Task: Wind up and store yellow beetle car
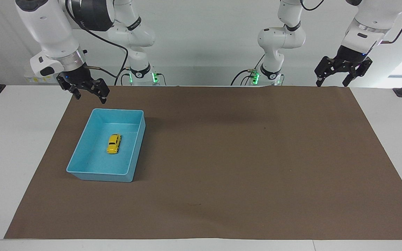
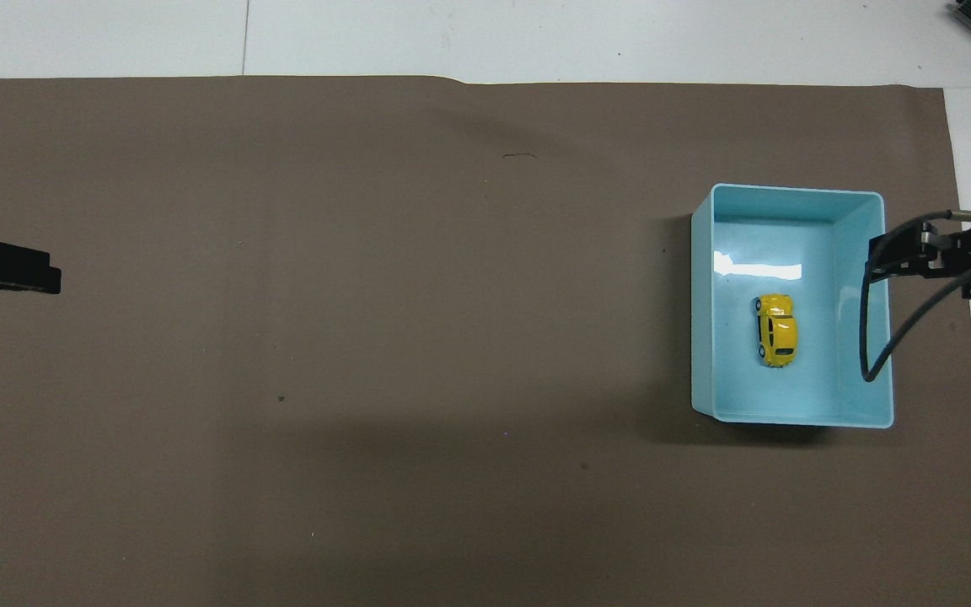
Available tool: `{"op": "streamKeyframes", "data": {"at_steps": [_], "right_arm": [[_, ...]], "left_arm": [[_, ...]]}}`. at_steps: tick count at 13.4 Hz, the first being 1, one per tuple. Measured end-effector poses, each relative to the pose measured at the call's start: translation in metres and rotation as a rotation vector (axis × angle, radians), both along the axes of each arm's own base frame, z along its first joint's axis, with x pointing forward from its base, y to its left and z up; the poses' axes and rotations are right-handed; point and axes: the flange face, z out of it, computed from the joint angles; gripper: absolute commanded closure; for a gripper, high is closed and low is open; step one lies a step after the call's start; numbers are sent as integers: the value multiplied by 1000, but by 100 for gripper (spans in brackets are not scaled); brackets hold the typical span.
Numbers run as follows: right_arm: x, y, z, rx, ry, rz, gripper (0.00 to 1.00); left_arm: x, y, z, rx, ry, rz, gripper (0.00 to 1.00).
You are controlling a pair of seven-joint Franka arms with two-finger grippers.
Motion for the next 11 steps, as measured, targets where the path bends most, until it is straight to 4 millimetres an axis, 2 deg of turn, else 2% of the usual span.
{"op": "streamKeyframes", "data": {"at_steps": [2,11], "right_arm": [[0,0,5,1,-5,22,0],[0,2,2,20,1,44,0]], "left_arm": [[0,0,0,0,0,0,0],[0,0,0,0,0,0,0]]}}
